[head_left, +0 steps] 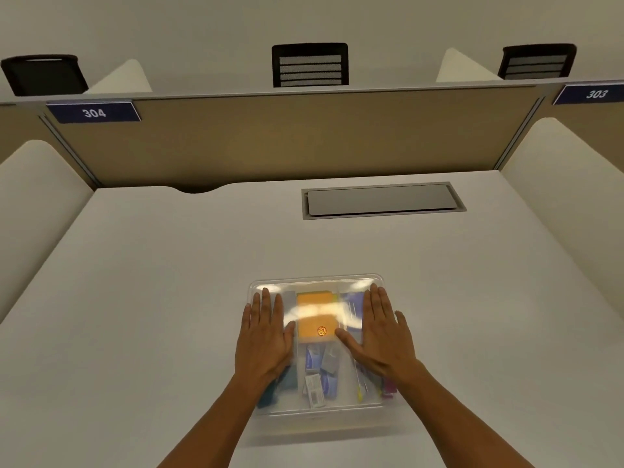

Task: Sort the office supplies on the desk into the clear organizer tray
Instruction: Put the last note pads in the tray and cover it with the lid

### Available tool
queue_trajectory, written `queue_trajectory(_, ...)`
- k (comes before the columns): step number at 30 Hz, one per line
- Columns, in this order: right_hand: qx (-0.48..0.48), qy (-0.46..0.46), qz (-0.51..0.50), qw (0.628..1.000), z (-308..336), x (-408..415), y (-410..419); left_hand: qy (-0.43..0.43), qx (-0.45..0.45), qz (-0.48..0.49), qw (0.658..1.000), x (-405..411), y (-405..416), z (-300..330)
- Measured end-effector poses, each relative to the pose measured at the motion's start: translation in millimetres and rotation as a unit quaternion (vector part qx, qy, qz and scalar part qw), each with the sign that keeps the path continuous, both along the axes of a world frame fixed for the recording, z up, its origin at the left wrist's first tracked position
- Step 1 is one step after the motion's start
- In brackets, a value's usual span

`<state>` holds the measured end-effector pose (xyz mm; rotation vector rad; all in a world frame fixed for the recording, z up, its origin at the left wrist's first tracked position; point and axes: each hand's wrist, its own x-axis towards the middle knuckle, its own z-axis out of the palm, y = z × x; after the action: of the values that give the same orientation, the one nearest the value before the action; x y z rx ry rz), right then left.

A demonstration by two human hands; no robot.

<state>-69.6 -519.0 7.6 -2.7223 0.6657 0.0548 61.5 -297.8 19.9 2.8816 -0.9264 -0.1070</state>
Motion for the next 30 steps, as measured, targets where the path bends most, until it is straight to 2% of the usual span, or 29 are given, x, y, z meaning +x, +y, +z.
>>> queue_trajectory(7, 0.019, -0.01, 0.003, 1.0, 2.2, 3.6, -2.9, 0.01, -0.011, 0.008, 1.0, 5.1, -3.3, -1.7)
queue_trajectory(18, -0.03, 0.005, -0.005, 1.0, 5.8, 4.5, -0.9, -0.013, -0.002, 0.012, 1.0, 4.3, -0.9, -7.1)
queue_trajectory(30, -0.016, 0.011, -0.006, 1.0, 8.6, 3.0, 0.2, 0.0, 0.011, 0.017, 1.0, 3.2, -3.7, -0.7)
